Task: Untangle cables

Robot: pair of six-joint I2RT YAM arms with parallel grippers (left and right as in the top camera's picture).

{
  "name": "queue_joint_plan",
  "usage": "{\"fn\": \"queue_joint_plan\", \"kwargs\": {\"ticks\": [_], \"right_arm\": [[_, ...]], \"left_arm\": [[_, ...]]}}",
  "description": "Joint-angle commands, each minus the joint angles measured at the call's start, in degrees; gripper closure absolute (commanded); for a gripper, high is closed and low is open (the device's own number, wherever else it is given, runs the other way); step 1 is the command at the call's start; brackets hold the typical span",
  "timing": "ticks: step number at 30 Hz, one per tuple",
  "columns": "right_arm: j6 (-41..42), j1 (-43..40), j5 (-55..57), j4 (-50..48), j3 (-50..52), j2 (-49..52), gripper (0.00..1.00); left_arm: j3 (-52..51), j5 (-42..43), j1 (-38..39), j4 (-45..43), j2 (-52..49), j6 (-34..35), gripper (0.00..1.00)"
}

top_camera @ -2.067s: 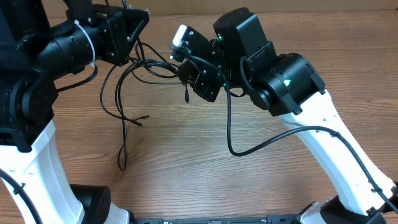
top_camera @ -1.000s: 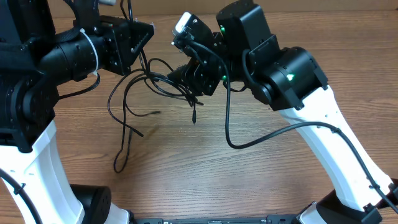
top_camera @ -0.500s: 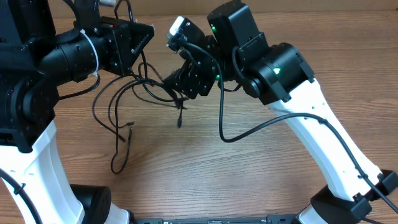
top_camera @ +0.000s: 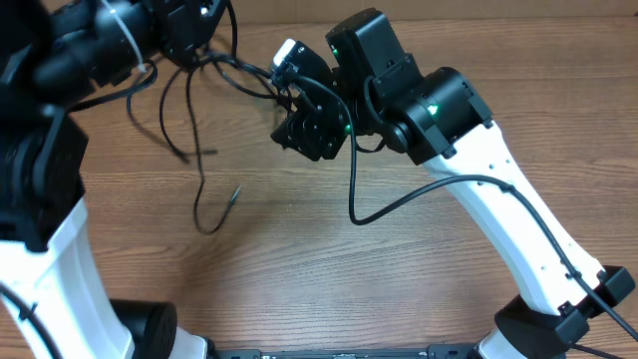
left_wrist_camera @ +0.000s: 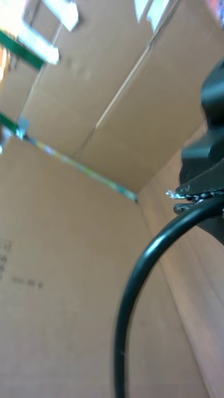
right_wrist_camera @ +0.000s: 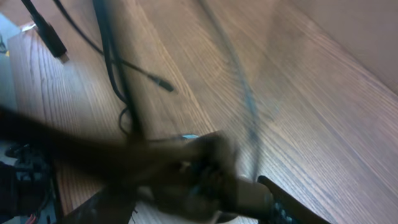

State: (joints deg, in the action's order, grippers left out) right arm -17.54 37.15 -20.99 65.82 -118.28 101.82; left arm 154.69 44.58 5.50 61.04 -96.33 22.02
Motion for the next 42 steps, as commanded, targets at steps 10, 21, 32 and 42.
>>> {"fn": "queue_joint_plan", "kwargs": {"ticks": [10,21,32,42], "right_arm": [[2.56,-4.17,1.44,-1.86,0.13,-5.62,0.27],[2.21,-3.48,1.42,-0.90,0.22,-5.60,0.17],[-1.14,-3.45,-2.99,-2.10,1.95,-1.22,0.36],[3.34,-3.78,-2.43,-1.07,-1.55,-1.75,0.96]], "left_arm": [[0.98,-14.38,0.68,23.43,-4.31,-10.36,0.96],[1.05,-1.29,0.66,17.27,-4.70,-6.14,0.96],[1.05,3.54,0.66,17.88,-4.63,-5.68,0.96],[1.05,-5.38,0.66,24.50,-4.66,-10.19,0.96]]}}
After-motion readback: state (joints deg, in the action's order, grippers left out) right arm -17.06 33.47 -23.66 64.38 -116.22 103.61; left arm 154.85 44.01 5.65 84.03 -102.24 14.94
